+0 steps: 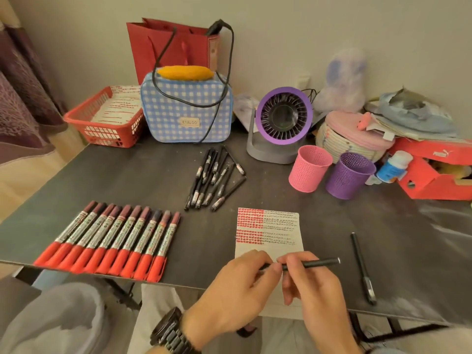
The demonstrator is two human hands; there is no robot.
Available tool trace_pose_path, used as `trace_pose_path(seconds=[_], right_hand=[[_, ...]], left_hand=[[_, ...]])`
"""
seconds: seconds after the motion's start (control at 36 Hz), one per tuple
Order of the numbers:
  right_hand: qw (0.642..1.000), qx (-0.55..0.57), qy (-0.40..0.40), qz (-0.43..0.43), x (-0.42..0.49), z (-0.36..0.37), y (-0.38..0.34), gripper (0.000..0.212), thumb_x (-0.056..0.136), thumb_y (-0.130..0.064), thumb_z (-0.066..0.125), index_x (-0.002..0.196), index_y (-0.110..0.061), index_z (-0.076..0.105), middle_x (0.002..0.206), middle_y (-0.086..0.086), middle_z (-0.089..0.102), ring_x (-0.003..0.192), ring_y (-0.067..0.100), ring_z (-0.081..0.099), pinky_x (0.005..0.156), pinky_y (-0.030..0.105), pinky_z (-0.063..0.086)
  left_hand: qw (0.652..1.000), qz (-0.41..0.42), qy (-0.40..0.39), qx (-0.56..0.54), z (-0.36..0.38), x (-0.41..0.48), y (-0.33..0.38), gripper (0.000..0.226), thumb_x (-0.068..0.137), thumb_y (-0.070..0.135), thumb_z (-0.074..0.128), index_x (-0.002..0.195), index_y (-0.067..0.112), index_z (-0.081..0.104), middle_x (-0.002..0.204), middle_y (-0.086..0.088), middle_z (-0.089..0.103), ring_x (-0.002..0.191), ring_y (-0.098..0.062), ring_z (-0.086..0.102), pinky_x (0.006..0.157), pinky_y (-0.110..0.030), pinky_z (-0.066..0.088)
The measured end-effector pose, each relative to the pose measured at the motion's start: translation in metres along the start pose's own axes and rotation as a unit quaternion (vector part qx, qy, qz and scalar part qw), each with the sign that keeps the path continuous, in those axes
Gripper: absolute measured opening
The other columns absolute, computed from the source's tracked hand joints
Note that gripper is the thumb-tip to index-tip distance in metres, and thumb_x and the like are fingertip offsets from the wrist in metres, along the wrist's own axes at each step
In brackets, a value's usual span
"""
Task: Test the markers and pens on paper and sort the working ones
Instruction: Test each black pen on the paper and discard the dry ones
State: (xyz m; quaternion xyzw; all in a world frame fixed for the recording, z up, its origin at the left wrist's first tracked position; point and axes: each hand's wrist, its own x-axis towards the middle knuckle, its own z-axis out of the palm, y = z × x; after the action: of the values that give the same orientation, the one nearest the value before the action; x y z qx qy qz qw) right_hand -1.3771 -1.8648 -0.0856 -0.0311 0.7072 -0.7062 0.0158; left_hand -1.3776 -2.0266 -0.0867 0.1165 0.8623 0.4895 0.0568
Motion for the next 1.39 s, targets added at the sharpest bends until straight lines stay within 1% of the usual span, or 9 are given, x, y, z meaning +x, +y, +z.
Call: trace_pose_path(seconds=[0.31,0.44,0.61,0.75,0.89,1.03,1.11,1.19,1.39], right_hand=[[0.998,-0.034,-0.037,-0.04,-0.004,0.004,-0.006,0.024,0.096,-0.035,0.055,0.08,-0.024,0.068,0.056,0.005,0.056,0.048,0.019,0.056,0.055,0.024,0.048],[0.994,-0.064,-0.051,-0.079,-0.003,-0.004,-0.012,0.025,0.094,-0.047,0.055,0.084,-0.027,0.067,0.058,0.005,0.058,0.05,0.019,0.06,0.057,0.025,0.051],[0.994,-0.046,0.029,-0.095,0.016,-0.014,-0.014,0.025,0.09,-0.046,0.061,0.08,-0.023,0.064,0.05,0.003,0.052,0.045,0.02,0.054,0.054,0.02,0.045],[0.989,0.009,0.132,-0.063,0.04,-0.024,-0.008,0.023,0.085,-0.046,0.065,0.076,-0.025,0.061,0.052,0.004,0.053,0.042,0.025,0.053,0.046,0.027,0.044],[0.995,0.034,0.082,0.037,0.065,-0.017,0.004,0.022,0.102,-0.019,0.053,0.093,-0.02,0.073,0.086,0.015,0.077,0.06,0.031,0.071,0.053,0.03,0.056],[0.995,-0.05,0.077,0.05,0.083,-0.005,0.015,0.022,0.097,-0.032,0.069,0.086,-0.012,0.067,0.068,0.011,0.072,0.055,0.023,0.069,0.048,0.027,0.053],[0.99,-0.096,0.094,0.036,0.087,-0.001,0.021,0.029,0.092,-0.037,0.073,0.075,-0.016,0.064,0.057,0.008,0.066,0.046,0.017,0.062,0.043,0.024,0.047],[0.983,-0.142,0.119,0.016,0.086,0.002,0.028,0.039,0.088,-0.039,0.077,0.064,-0.014,0.06,0.05,0.006,0.061,0.042,0.011,0.056,0.046,0.024,0.045],[0.977,-0.175,0.123,-0.007,0.086,0.0,0.039,0.035,0.089,-0.019,0.075,0.059,-0.014,0.058,0.046,0.001,0.058,0.041,0.006,0.051,0.048,0.02,0.043]], left_hand=[[0.999,0.017,-0.02,-0.033,-0.002,-0.008,-0.003,0.057,0.099,0.063,0.042,0.07,0.016,0.055,0.053,0.011,0.043,0.053,-0.009,0.04,0.053,-0.019,0.031],[0.998,0.01,-0.028,-0.057,-0.001,-0.006,-0.009,0.055,0.091,0.077,0.044,0.06,0.032,0.048,0.048,0.014,0.039,0.048,-0.007,0.036,0.05,-0.016,0.03],[0.995,0.014,0.024,0.1,-0.001,-0.001,-0.027,0.05,0.079,0.092,0.037,0.08,0.042,0.034,0.086,0.024,0.049,0.075,-0.003,0.046,0.058,-0.019,0.032],[0.965,0.059,0.137,0.215,-0.012,0.01,-0.045,0.031,0.091,0.063,0.051,0.093,0.035,0.039,0.088,0.023,0.041,0.086,-0.004,0.045,0.065,-0.019,0.038],[0.969,0.058,0.126,0.204,-0.017,0.029,-0.06,0.031,0.091,0.054,0.056,0.093,0.034,0.032,0.127,0.02,0.05,0.114,-0.001,0.045,0.084,-0.021,0.042],[0.968,0.081,0.091,0.22,-0.014,0.033,-0.068,0.036,0.088,0.057,0.059,0.094,0.032,0.033,0.137,0.018,0.049,0.138,0.0,0.036,0.105,-0.022,0.036],[0.967,0.076,0.078,0.23,-0.015,0.03,-0.068,0.04,0.086,0.062,0.06,0.092,0.032,0.034,0.137,0.022,0.05,0.133,0.003,0.038,0.108,-0.022,0.031],[0.97,0.051,0.072,0.225,-0.017,0.03,-0.066,0.044,0.081,0.068,0.06,0.092,0.036,0.032,0.135,0.027,0.048,0.117,0.008,0.042,0.092,-0.011,0.033],[0.975,0.025,0.084,0.205,-0.016,0.032,-0.064,0.038,0.081,0.063,0.059,0.09,0.039,0.031,0.126,0.032,0.049,0.107,0.006,0.045,0.085,-0.009,0.033]])
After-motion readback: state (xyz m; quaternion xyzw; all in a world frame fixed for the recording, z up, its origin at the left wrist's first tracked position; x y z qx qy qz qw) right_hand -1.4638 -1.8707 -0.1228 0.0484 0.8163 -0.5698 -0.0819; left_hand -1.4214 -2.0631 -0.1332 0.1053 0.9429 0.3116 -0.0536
